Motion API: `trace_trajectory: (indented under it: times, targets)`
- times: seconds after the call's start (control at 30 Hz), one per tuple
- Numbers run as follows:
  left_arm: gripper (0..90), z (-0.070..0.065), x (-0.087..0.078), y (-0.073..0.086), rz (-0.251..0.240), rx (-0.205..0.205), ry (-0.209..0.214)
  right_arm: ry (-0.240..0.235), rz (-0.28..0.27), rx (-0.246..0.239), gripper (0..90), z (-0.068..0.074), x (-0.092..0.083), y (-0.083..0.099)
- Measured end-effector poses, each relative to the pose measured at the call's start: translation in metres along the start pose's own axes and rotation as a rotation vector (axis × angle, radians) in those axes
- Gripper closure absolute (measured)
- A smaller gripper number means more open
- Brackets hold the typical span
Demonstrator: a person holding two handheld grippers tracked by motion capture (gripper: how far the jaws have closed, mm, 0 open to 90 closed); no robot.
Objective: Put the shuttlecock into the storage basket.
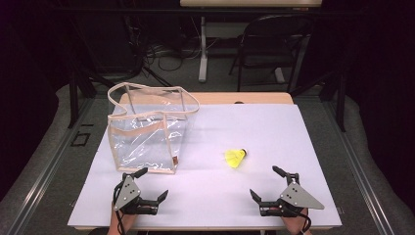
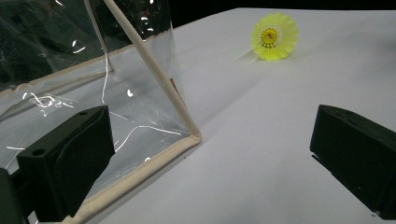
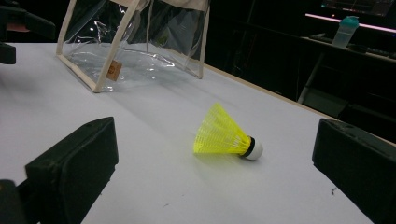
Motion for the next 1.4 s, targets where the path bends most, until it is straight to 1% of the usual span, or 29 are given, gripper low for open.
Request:
trace_trajectory:
  times: [0.13,0.4,0.47,0.67,0.73,0.93,1.17,1.33,1.37,1.4]
  targets:
    - [0.0,-0.001,0.001,0.000,0.006,0.002,0.004,-0.014,0.003,0.009,0.0,0.000,0.001,0.001]
    - [0.0,-0.002,0.003,0.001,0.016,0.007,0.011,-0.022,0.004,0.013,0.0,-0.001,0.001,0.002]
    - [0.0,-0.003,0.004,0.001,0.024,0.009,0.022,-0.027,0.012,0.013,0.0,-0.001,0.002,0.003]
    - [0.0,-0.007,0.008,0.000,0.034,0.015,0.035,-0.033,0.016,0.014,0.1,-0.001,0.003,0.004]
    - [0.0,-0.009,0.011,-0.001,0.034,0.016,0.047,-0.033,0.017,0.015,0.1,-0.002,0.003,0.004]
    - [0.0,-0.014,0.014,-0.004,0.038,0.020,0.062,-0.035,0.024,0.019,0.1,-0.001,0.004,0.005]
    - [0.0,-0.024,0.023,-0.011,0.035,0.039,0.095,-0.034,0.027,0.016,0.2,-0.001,0.004,0.005]
    - [0.0,-0.031,0.032,-0.014,0.042,0.053,0.124,-0.034,0.029,0.018,0.2,-0.001,0.004,0.006]
    - [0.0,-0.032,0.033,-0.014,0.044,0.056,0.128,-0.034,0.030,0.024,0.2,-0.001,0.004,0.006]
    - [0.0,-0.033,0.035,-0.015,0.045,0.060,0.133,-0.034,0.030,0.020,0.2,-0.001,0.004,0.006]
Point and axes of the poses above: each handheld gripper's, and its own axes: x roughly forward along the jaws, y roughly out of its underside, z roughly to its left, the point moved 10 cm from there along x, roughly forward along the jaws, and after that the axes turned 5 degrees about -y, right-handed, at the moved point
